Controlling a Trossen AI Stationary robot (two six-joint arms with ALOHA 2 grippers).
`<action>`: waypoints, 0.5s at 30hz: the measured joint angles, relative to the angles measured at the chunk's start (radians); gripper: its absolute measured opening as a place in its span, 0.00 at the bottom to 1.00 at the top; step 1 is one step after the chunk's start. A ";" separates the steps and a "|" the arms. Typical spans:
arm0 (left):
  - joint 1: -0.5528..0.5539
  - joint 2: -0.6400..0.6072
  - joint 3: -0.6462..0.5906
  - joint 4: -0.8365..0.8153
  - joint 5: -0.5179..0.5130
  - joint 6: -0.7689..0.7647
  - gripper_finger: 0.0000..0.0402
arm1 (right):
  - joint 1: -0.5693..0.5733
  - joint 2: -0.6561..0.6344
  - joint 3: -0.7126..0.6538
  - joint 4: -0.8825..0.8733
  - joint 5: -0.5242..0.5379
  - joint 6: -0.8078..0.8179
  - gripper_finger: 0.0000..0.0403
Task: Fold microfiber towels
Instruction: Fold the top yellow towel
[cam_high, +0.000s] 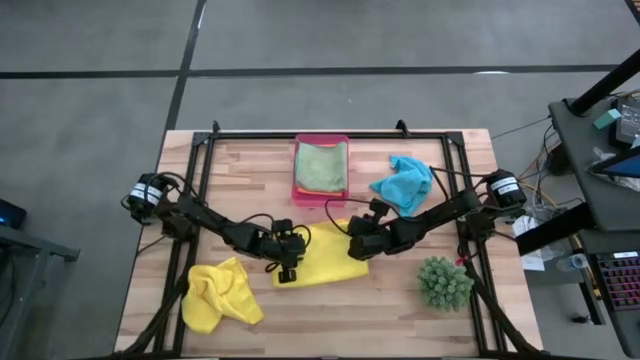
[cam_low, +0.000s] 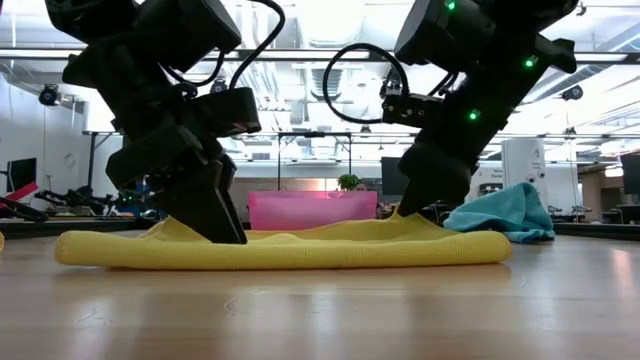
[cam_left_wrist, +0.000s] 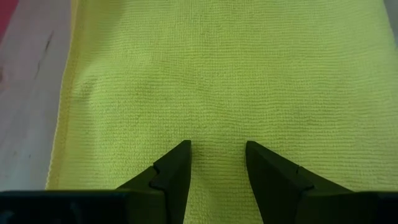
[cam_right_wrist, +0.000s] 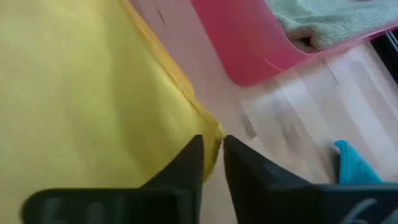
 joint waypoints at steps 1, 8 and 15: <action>0.000 -0.002 0.001 -0.001 0.000 0.000 0.34 | 0.000 0.000 0.000 -0.007 0.001 0.001 0.17; 0.000 -0.064 0.023 0.001 0.000 0.039 0.34 | -0.001 -0.073 0.030 -0.143 -0.001 0.018 0.31; -0.022 -0.184 0.041 -0.010 0.001 0.052 0.34 | -0.002 -0.190 0.065 -0.266 -0.228 0.129 0.39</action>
